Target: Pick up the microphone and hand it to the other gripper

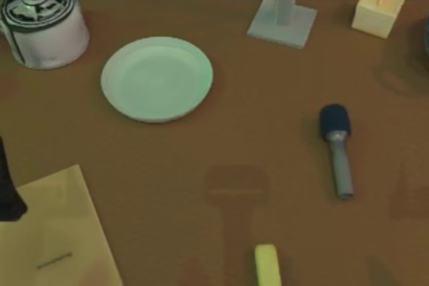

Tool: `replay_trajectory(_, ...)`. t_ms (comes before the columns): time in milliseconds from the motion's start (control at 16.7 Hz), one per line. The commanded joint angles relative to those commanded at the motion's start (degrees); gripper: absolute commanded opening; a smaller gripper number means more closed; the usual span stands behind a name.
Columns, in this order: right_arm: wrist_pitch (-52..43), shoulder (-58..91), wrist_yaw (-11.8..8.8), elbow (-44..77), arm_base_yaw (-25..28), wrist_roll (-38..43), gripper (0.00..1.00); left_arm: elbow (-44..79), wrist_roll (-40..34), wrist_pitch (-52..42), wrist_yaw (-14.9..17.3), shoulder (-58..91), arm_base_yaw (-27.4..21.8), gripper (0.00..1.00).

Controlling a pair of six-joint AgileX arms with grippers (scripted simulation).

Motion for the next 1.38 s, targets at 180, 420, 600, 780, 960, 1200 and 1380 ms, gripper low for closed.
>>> replay_trajectory(180, -0.38, 0.57, 0.03, 0.54, 0.23, 0.21, 1.00, 0.00, 0.00, 0.00, 0.00, 0.00, 0.00, 1.00)
replay_trajectory(420, -5.59, 8.99, 0.65, 7.91, 3.09, 3.16, 1.00, 0.00, 0.00, 0.00, 0.00, 0.00, 0.00, 1.00)
replay_trajectory(600, -12.41, 21.64, 1.63, 17.34, 6.61, 6.95, 1.00, 0.00, 0.00, 0.00, 0.00, 0.00, 0.00, 1.00)
replay_trajectory(780, -20.77, 38.88, 2.80, 28.40, 10.82, 11.42, 1.00, 0.00, 0.00, 0.00, 0.00, 0.00, 0.00, 1.00)
replay_trajectory(960, -29.78, 57.53, 4.00, 39.94, 15.32, 16.13, 1.00, 0.00, 0.00, 0.00, 0.00, 0.00, 0.00, 1.00)
replay_trajectory(1200, -41.03, 79.10, 5.41, 54.44, 21.00, 22.07, 1.00, 0.00, 0.00, 0.00, 0.00, 0.00, 0.00, 1.00)
replay_trajectory(1380, -47.89, 92.09, 6.29, 63.84, 24.59, 25.86, 1.00, 0.00, 0.00, 0.00, 0.00, 0.00, 0.00, 1.00)
